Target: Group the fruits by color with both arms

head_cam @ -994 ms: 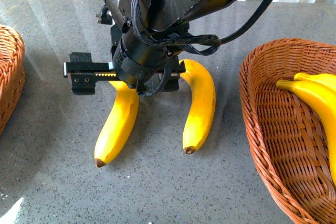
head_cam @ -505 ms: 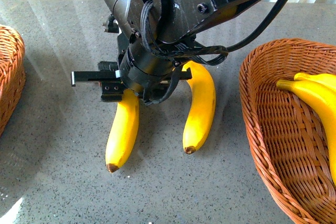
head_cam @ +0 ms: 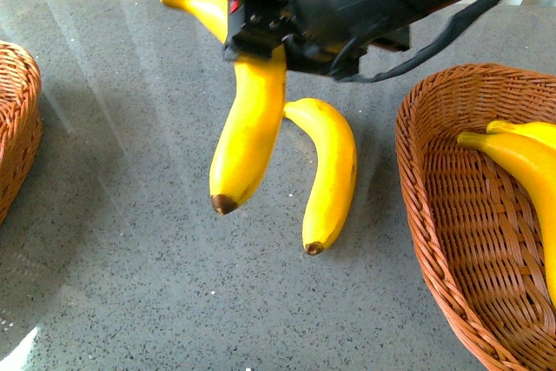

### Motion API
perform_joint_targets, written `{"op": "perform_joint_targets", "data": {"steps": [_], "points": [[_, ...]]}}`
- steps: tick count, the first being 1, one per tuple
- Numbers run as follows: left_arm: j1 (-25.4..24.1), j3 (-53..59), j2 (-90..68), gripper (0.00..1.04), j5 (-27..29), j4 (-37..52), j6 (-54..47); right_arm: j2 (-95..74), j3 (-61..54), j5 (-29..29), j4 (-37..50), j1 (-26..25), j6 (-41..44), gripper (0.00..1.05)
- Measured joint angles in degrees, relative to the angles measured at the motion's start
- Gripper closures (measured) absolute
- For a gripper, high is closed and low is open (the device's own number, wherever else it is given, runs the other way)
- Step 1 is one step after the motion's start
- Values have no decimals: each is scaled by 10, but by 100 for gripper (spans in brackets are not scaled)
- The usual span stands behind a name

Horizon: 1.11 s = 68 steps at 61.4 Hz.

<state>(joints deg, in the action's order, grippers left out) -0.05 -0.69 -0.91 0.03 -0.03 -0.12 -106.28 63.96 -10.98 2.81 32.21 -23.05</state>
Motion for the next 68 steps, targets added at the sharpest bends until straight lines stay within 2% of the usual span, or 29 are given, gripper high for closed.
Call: {"op": "perform_joint_targets", "data": {"steps": [12, 22, 33, 42, 57, 68], "points": [[0, 0, 0, 9, 0, 0, 0, 111, -111, -48, 22, -69, 22, 71], [0, 0, 0, 9, 0, 0, 0, 178, -213, -45, 13, -180, 95, 71], [0, 0, 0, 9, 0, 0, 0, 166, -242, -45, 12, -245, 141, 71], [0, 0, 0, 9, 0, 0, 0, 142, -245, -35, 17, -272, 167, 71], [0, 0, 0, 9, 0, 0, 0, 106, -247, -13, 39, -274, 182, 71], [0, 0, 0, 9, 0, 0, 0, 110, -247, 8, 25, -276, 199, 34]]}}
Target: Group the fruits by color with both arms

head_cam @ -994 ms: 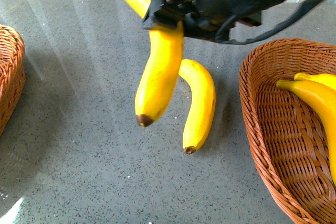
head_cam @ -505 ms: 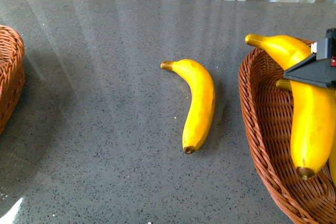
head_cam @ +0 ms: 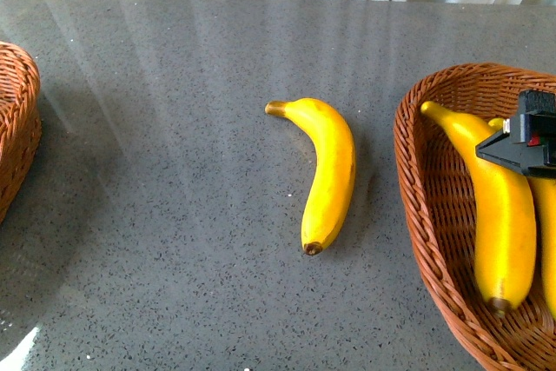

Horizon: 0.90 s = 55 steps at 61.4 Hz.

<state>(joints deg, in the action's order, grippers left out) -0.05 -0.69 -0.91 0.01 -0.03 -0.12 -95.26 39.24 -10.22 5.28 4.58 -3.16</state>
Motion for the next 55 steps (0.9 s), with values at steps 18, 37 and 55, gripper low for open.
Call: {"op": "perform_joint_targets", "data": {"steps": [18, 37, 55], "points": [[0, 0, 0, 9, 0, 0, 0, 82, 28, 19, -72, 48, 10, 9], [0, 0, 0, 9, 0, 0, 0, -19, 193, 81, -120, 240, -41, 9], [0, 0, 0, 9, 0, 0, 0, -156, 309, 121, -163, 303, -84, 9]]}}
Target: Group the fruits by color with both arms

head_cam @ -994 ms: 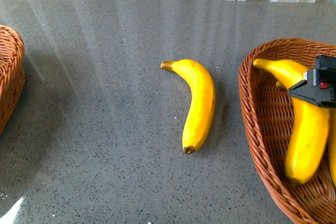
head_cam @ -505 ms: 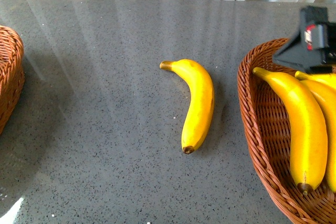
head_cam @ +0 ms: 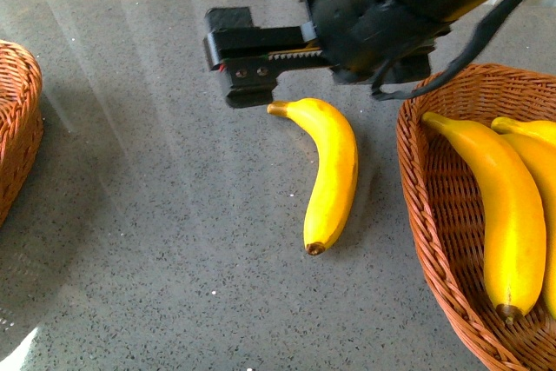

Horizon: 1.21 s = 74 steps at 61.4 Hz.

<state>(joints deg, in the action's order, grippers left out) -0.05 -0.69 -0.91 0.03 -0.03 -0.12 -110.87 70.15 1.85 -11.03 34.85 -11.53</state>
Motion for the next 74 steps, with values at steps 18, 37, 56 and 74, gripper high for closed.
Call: {"op": "perform_joint_targets", "data": {"steps": [18, 37, 56, 74], "points": [[0, 0, 0, 9, 0, 0, 0, -63, 70, 34, -30, -23, -27, 9], [0, 0, 0, 9, 0, 0, 0, -120, 103, 42, -40, -41, -8, 9], [0, 0, 0, 9, 0, 0, 0, -148, 124, 46, -53, -54, 5, 9], [0, 0, 0, 9, 0, 0, 0, -156, 124, 42, -55, -51, 26, 9]]}}
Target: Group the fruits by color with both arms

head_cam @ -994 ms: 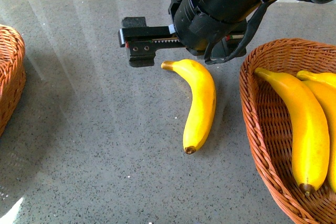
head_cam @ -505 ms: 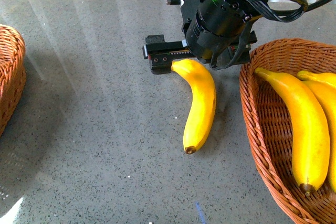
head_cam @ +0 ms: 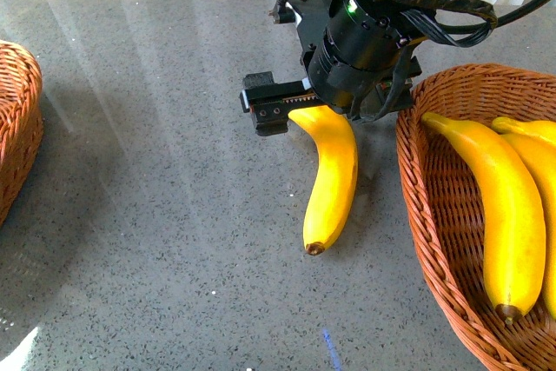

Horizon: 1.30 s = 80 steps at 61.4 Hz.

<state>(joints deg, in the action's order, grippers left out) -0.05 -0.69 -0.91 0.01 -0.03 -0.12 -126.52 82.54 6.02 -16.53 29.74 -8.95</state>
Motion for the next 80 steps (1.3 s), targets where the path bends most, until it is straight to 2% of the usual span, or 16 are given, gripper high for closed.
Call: {"op": "perform_joint_targets", "data": {"steps": [13, 19, 22, 40, 45, 80], "points": [[0, 0, 0, 9, 0, 0, 0, -6, 2, 0, 0, 1, 17, 9], [0, 0, 0, 9, 0, 0, 0, -9, 3, 0, 0, 2, 24, 14], [0, 0, 0, 9, 0, 0, 0, -10, 3, 1, 0, 2, 26, 18], [0, 0, 0, 9, 0, 0, 0, -11, 3, 4, 0, 1, 27, 60], [0, 0, 0, 9, 0, 0, 0, -11, 3, 2, 0, 1, 23, 67], [0, 0, 0, 9, 0, 0, 0, 50, -23, -30, 22, 2, 12, 69]]}}
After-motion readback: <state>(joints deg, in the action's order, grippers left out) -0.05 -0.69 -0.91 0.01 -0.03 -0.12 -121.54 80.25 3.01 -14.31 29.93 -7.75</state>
